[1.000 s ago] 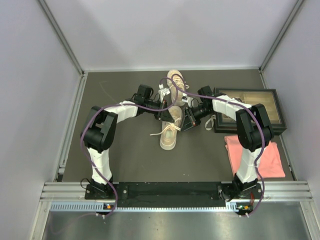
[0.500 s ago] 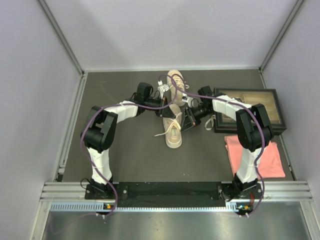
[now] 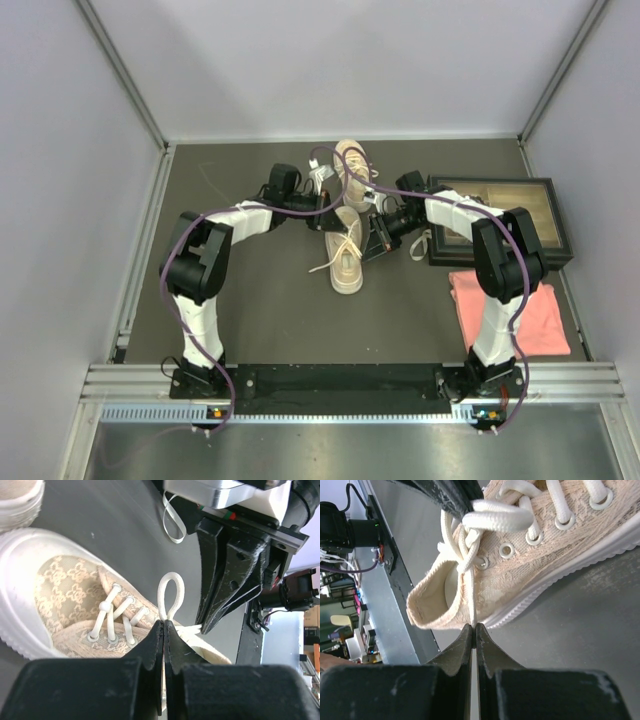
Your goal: Tie the shoes
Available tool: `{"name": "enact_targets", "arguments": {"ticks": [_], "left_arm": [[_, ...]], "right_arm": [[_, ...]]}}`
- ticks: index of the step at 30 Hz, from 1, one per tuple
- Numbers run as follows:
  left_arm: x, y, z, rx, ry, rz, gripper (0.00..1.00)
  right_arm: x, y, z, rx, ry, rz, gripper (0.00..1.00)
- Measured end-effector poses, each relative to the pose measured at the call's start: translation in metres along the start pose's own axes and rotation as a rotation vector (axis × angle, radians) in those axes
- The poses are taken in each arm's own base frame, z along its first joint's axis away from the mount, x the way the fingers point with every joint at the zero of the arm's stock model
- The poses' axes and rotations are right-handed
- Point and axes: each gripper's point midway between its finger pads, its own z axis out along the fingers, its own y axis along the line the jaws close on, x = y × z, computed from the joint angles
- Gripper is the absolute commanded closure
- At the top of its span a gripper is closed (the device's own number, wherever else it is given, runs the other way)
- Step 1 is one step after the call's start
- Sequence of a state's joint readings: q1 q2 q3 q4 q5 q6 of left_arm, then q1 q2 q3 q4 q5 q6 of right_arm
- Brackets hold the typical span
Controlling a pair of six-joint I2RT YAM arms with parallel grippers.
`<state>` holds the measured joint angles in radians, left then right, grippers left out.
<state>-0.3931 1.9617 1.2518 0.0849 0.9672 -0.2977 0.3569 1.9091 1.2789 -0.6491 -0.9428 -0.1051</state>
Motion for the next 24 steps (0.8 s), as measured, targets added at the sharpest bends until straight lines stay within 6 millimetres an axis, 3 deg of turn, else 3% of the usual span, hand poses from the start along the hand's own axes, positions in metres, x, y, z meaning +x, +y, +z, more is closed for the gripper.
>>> {"name": "enact_targets", "arguments": {"ticks": [9, 11, 12, 15, 20, 24], "left_arm": [[0.001, 0.003, -0.003, -0.003, -0.001, -0.007, 0.99], [0.003, 0.003, -0.003, 0.001, 0.001, -0.005, 0.87], [0.005, 0.004, -0.003, 0.001, 0.002, -0.003, 0.76], [0.008, 0.007, -0.006, -0.008, -0.002, -0.004, 0.64], [0.004, 0.012, -0.020, -0.047, -0.035, -0.007, 0.62], [-0.009, 0.002, -0.028, -0.063, -0.069, 0.033, 0.59]], "right_arm": [[-0.002, 0.000, 0.000, 0.000, -0.005, -0.007, 1.00], [-0.001, 0.000, 0.000, 0.000, -0.005, -0.006, 1.00], [-0.001, 0.000, 0.000, 0.000, -0.005, -0.005, 1.00], [-0.001, 0.000, 0.000, -0.001, -0.003, 0.002, 1.00], [-0.003, 0.002, -0.001, -0.004, -0.005, 0.013, 1.00], [-0.007, 0.004, -0.003, -0.010, -0.011, 0.011, 1.00]]}}
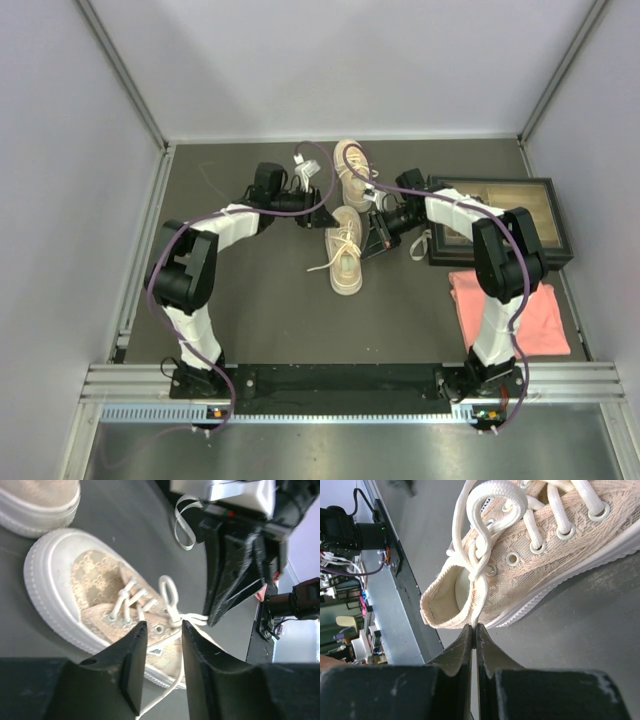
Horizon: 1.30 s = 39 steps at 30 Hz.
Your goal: Tie the shoes
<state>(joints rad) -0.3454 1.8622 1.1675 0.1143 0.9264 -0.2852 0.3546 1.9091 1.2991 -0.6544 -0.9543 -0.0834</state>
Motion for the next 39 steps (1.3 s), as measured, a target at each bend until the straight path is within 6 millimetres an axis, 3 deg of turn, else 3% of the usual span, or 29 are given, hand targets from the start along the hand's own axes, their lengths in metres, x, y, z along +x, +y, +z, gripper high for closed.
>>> {"name": "enact_targets", "arguments": {"ticks": [7, 21, 29, 33, 35, 36, 37, 39], "left_arm": [[-0.002, -0.015, 0.012, -0.016, 0.000, 0.030, 0.50], [-0.006, -0.012, 0.030, -0.063, -0.002, 0.039, 0.55], [0.004, -0.005, 0.037, -0.069, 0.022, 0.014, 0.73], [0.002, -0.008, 0.038, -0.051, 0.019, 0.009, 0.77], [0.002, -0.010, 0.038, -0.045, 0.017, 0.006, 0.83], [0.001, -0.011, 0.038, -0.041, 0.016, 0.003, 0.94], [0.001, -0.011, 0.038, -0.039, 0.015, 0.003, 0.99], [0.001, -0.012, 0.039, -0.037, 0.014, 0.002, 1.00]], "right_arm": [[0.000, 0.001, 0.000, -0.005, 0.000, 0.009, 1.00], [-0.001, 0.001, -0.001, -0.010, -0.004, 0.013, 1.00], [-0.001, 0.001, -0.001, -0.010, -0.004, 0.013, 1.00], [-0.001, 0.001, -0.001, -0.010, -0.004, 0.013, 1.00], [0.000, 0.001, -0.001, -0.010, -0.002, 0.015, 1.00], [0.000, 0.000, 0.000, -0.010, -0.001, 0.017, 1.00], [0.000, 0.000, 0.000, -0.010, 0.000, 0.018, 1.00], [0.001, -0.001, 0.000, -0.010, 0.000, 0.020, 1.00]]}}
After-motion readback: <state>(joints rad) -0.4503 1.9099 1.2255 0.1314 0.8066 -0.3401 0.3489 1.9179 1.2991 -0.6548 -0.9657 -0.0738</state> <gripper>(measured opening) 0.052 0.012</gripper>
